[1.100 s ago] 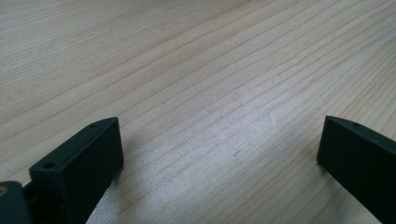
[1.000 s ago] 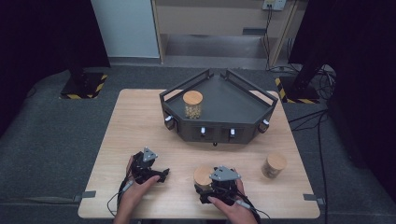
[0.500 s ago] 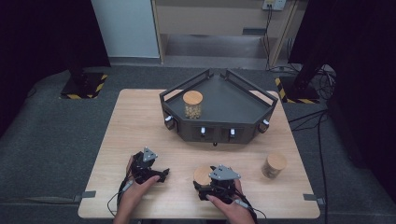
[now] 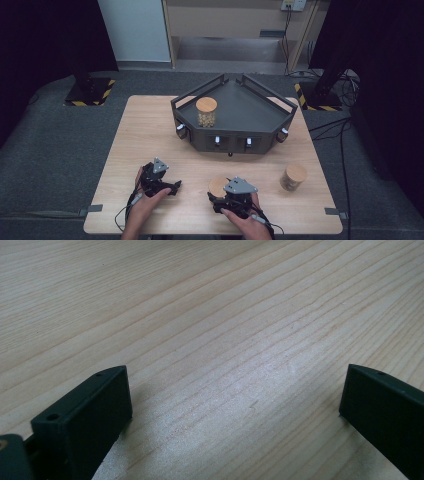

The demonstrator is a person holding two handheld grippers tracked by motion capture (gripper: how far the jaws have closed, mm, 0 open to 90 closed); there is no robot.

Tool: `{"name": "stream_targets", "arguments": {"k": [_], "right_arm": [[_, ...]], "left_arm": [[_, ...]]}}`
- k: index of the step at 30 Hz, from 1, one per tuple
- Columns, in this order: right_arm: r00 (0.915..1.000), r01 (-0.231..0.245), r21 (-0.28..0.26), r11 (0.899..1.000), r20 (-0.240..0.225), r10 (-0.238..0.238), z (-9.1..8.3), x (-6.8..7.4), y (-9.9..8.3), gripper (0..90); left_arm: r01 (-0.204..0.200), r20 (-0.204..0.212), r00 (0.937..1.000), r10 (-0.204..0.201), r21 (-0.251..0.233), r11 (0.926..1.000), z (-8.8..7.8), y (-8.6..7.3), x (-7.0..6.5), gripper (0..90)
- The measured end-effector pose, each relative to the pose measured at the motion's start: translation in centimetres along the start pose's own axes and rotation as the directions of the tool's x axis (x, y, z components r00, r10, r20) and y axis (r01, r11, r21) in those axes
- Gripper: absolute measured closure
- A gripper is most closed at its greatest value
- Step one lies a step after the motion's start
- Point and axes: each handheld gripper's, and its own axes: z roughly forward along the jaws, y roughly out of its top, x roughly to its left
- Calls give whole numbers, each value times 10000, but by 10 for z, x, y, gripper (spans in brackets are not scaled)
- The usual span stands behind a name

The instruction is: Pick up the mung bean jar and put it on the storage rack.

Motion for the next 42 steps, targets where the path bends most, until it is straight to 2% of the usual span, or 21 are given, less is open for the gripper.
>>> {"name": "stream_targets", "arguments": {"k": [5, 13, 20, 31, 42], "right_arm": [[9999, 102, 31, 9999, 98, -102, -9, -5, 12, 255], [9979, 15, 62, 10000, 643, -19, -19, -12, 24, 255], [9977, 188, 167, 9997, 650, -199, -25, -17, 36, 255], [9981, 141, 304, 9994, 594, -159, -30, -30, 62, 255], [9978, 150, 269, 9995, 640, -167, -33, -34, 81, 256]], "left_arm": [[-4, 1, 10000, 4, -1, 10000, 0, 0, 0, 0], [-7, -2, 10000, 7, -1, 10000, 0, 0, 0, 0], [-10, -4, 10000, 10, -1, 10000, 0, 0, 0, 0], [-29, -2, 10000, 29, 10, 10000, 0, 0, 0, 0], [-32, -3, 10000, 32, 8, 10000, 0, 0, 0, 0]]}}
